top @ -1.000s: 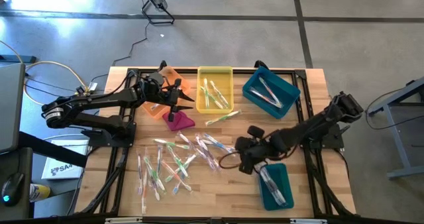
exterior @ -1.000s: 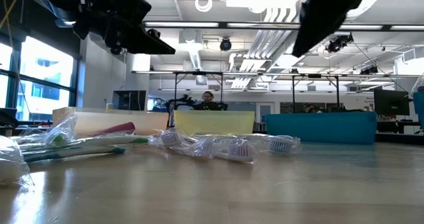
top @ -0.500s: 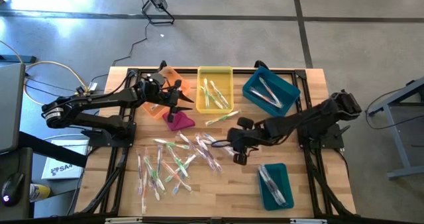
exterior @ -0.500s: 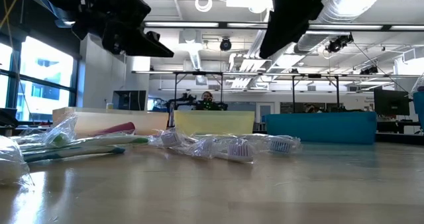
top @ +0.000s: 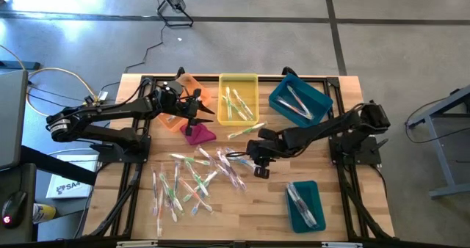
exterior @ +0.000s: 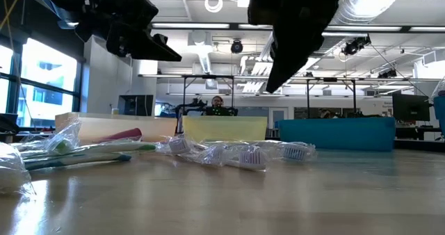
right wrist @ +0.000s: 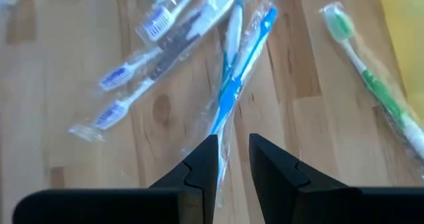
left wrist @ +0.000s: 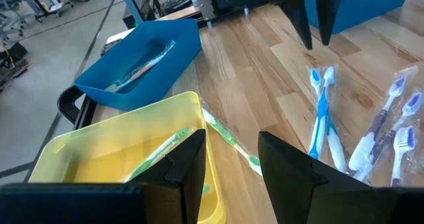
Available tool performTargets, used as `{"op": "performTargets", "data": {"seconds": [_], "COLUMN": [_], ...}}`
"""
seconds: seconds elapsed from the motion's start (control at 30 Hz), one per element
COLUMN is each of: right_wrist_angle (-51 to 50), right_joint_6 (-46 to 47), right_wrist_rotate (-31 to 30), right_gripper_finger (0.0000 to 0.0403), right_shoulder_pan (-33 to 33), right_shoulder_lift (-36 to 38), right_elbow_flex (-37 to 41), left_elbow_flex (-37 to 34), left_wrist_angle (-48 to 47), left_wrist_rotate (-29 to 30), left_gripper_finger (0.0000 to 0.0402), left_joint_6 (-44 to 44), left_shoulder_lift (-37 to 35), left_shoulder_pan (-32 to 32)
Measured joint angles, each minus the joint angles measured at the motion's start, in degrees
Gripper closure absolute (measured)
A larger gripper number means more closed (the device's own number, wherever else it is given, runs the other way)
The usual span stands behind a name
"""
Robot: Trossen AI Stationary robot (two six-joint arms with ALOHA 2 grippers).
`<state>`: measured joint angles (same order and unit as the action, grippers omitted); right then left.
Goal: Pick & Place Toothbrushes
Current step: Put the blue toothbrush into the orange bin
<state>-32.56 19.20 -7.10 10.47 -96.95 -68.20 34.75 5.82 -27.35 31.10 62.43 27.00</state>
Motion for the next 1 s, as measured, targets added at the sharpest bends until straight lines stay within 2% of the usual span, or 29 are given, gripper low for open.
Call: {"op": "performTargets", "data": {"seconds": [0.67,1.0], "right_wrist_angle": [3.31,5.87], "right_joint_6": [-0.01,0.0], "right_wrist_rotate": [7.45,7.32], "right_gripper_finger": [0.0325,0.0325], "right_shoulder_pan": [-2.0,-1.98], "right_shoulder_lift": [-8.72,-10.66], "right_elbow_flex": [0.02,0.04], "left_elbow_flex": [0.0,0.0], "left_wrist_angle": [0.02,-0.02], "left_wrist_rotate": [0.01,0.0], "left_gripper_finger": [0.0268,0.0268], "left_joint_6": [0.12,0.12], "left_shoulder_lift": [0.0,0.0], "left_shoulder_pan": [-0.02,-0.01]}}
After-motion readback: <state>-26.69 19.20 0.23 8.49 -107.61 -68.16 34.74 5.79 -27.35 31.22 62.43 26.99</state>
